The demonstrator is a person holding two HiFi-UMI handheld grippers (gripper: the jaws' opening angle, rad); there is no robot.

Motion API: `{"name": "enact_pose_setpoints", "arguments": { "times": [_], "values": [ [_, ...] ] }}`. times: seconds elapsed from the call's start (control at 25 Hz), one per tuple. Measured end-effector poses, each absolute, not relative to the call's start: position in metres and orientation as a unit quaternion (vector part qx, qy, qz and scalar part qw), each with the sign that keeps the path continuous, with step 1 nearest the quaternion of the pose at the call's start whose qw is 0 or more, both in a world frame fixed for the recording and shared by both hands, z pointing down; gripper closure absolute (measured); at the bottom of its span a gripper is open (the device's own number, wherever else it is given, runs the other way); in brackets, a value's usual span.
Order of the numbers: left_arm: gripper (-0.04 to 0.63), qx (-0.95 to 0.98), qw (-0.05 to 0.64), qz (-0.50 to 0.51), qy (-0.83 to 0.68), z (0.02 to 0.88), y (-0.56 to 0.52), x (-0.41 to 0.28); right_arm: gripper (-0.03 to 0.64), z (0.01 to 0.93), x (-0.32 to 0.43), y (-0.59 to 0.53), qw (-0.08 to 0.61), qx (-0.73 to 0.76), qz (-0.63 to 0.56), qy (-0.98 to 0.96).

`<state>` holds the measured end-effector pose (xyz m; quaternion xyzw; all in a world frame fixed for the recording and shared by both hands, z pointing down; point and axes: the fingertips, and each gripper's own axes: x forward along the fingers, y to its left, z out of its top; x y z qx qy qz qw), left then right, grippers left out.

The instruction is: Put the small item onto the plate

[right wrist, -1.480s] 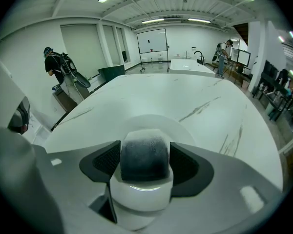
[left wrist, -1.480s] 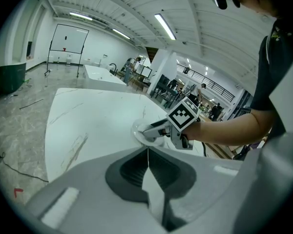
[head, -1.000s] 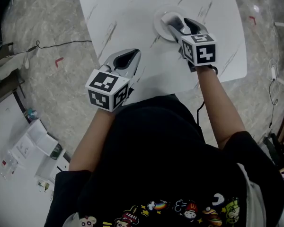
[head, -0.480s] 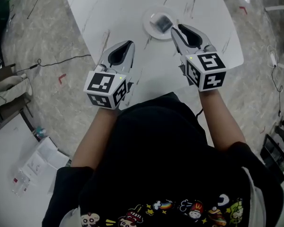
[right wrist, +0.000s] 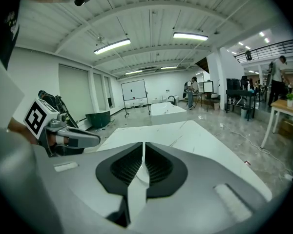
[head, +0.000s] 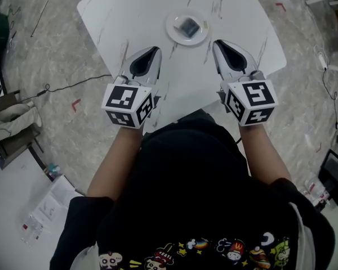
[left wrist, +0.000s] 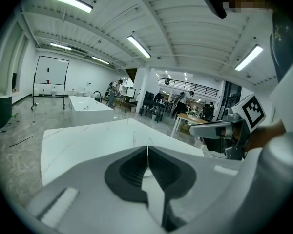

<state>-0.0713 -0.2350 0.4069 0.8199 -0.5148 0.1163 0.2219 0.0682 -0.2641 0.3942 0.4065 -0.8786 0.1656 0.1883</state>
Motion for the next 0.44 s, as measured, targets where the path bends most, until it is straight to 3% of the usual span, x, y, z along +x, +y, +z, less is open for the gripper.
{"name": "enact_pose_setpoints", "arguments": {
  "times": [0.44],
  "values": [
    [0.595, 0.831, 0.223, 0.117, -0.496, 0.405, -0.208, -0.071, 0.588, 0.387, 0.038, -0.217, 0.179, 0.384, 0.170, -0.890]
  ]
}}
